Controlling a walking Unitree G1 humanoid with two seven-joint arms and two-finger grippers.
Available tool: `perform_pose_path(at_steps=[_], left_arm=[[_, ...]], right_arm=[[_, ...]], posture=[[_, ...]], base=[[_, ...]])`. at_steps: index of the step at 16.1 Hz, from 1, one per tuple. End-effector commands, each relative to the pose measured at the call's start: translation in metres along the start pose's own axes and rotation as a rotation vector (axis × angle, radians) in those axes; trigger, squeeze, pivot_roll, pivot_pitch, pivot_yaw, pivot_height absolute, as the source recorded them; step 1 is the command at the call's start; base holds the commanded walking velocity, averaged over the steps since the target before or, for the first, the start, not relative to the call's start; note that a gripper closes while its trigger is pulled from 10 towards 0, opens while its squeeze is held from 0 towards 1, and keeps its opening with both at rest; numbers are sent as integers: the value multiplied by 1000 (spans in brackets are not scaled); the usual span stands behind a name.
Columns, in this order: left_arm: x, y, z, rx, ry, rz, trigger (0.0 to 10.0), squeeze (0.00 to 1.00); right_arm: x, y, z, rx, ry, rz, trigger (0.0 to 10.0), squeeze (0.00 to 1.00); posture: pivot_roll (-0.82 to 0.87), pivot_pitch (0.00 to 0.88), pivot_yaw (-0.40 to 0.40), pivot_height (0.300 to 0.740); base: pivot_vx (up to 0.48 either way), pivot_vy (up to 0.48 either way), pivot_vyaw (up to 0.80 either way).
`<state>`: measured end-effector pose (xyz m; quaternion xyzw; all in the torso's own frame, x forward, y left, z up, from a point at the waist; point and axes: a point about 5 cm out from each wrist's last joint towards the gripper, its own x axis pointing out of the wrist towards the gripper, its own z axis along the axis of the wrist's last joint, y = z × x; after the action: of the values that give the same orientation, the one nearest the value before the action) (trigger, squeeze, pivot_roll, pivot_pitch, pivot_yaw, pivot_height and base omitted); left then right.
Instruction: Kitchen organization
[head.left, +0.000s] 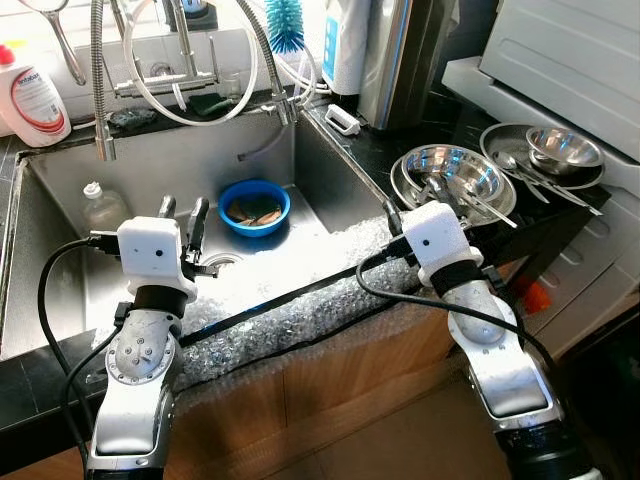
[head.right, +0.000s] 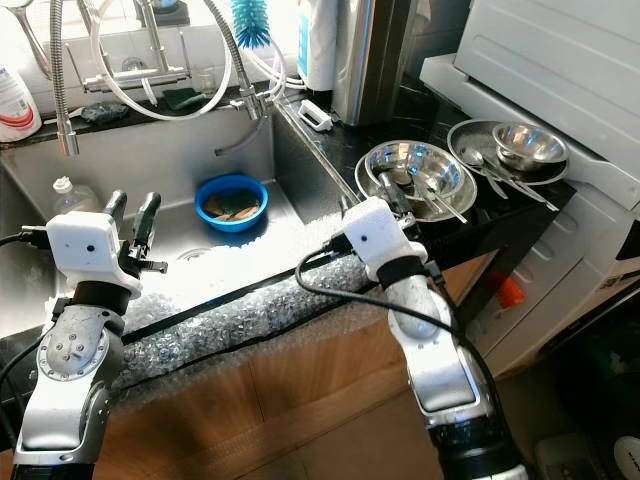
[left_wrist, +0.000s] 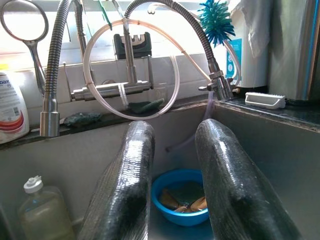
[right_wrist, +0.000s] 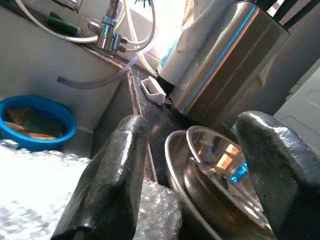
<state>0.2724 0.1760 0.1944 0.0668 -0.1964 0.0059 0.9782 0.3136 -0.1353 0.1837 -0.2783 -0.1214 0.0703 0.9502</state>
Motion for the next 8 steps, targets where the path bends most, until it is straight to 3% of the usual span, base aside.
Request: perform_pose_path(at_steps=[1, 7, 8], left_arm=[[-1, 0, 1, -5, -6, -4, 10000, 0], [0, -2, 1, -8, -7, -13, 10000, 0], [0, -2, 1, -9, -7, -13, 10000, 0]], right_arm=[[4, -7, -2, -13, 20, -23, 10000, 0], [8, -11, -10, -38, 77, -33, 10000, 0], [8, -11, -11, -41, 79, -27, 9412, 0]], posture=[[9, 66, -28, 740], [8, 55, -25, 740], [8, 55, -27, 740]], base=[[0, 0, 0], [0, 0, 0], [0, 0, 0]])
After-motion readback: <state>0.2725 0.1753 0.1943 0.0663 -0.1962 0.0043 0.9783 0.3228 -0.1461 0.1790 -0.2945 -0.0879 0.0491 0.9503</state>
